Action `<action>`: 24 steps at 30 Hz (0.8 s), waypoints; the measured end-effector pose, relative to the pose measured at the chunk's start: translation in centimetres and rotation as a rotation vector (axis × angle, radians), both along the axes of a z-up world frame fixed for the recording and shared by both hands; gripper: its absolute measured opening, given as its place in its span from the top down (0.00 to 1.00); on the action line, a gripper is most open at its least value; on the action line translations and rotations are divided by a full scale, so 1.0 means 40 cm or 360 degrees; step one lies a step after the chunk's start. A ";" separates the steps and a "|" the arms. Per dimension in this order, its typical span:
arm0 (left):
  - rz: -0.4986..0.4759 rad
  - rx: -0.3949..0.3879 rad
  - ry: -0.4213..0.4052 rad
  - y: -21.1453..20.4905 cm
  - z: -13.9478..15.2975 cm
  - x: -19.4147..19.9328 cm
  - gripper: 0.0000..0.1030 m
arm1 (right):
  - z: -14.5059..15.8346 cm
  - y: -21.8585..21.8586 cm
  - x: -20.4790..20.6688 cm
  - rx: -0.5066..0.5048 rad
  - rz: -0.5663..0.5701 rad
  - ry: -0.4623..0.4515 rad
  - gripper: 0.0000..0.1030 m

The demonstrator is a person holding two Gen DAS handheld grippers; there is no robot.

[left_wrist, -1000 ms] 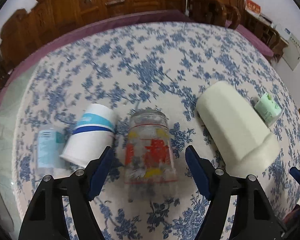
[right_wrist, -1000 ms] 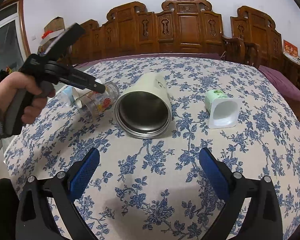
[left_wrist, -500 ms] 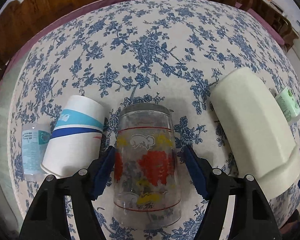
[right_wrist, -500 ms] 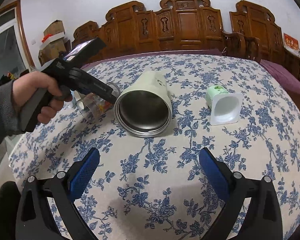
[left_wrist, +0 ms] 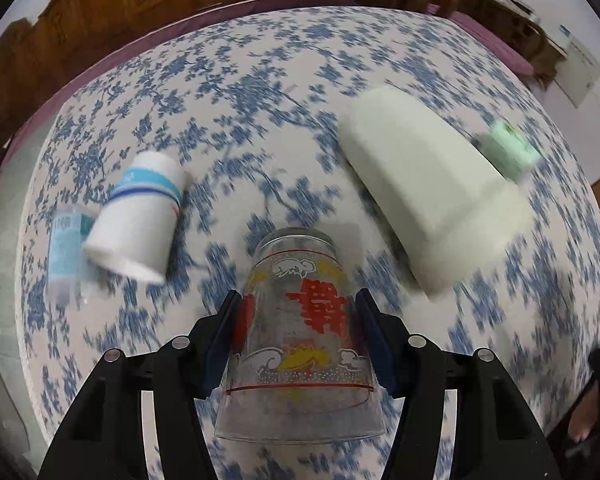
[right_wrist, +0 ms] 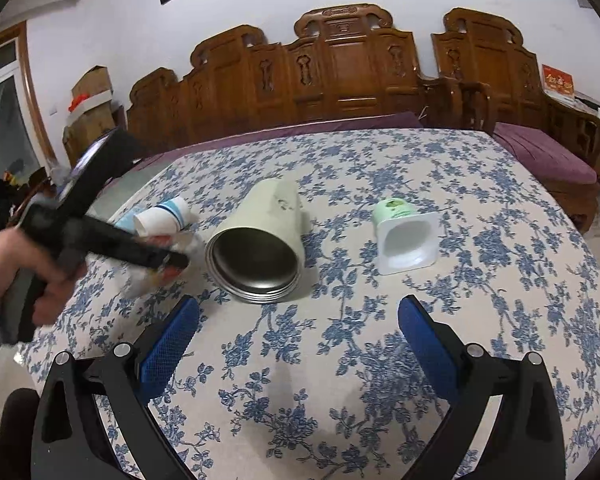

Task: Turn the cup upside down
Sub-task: 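Lift the glass cup with the left tool and pass it toward the right tool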

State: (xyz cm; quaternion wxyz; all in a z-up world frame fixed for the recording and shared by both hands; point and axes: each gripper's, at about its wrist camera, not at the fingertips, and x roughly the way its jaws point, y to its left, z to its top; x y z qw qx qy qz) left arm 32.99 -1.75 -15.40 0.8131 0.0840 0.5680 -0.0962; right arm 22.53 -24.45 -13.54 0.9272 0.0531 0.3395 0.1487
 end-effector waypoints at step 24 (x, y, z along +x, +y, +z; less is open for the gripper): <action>-0.0075 -0.0134 -0.0106 -0.170 -0.038 -0.303 0.46 | 0.037 -0.083 -0.034 -0.0036 -0.0150 -0.0048 0.03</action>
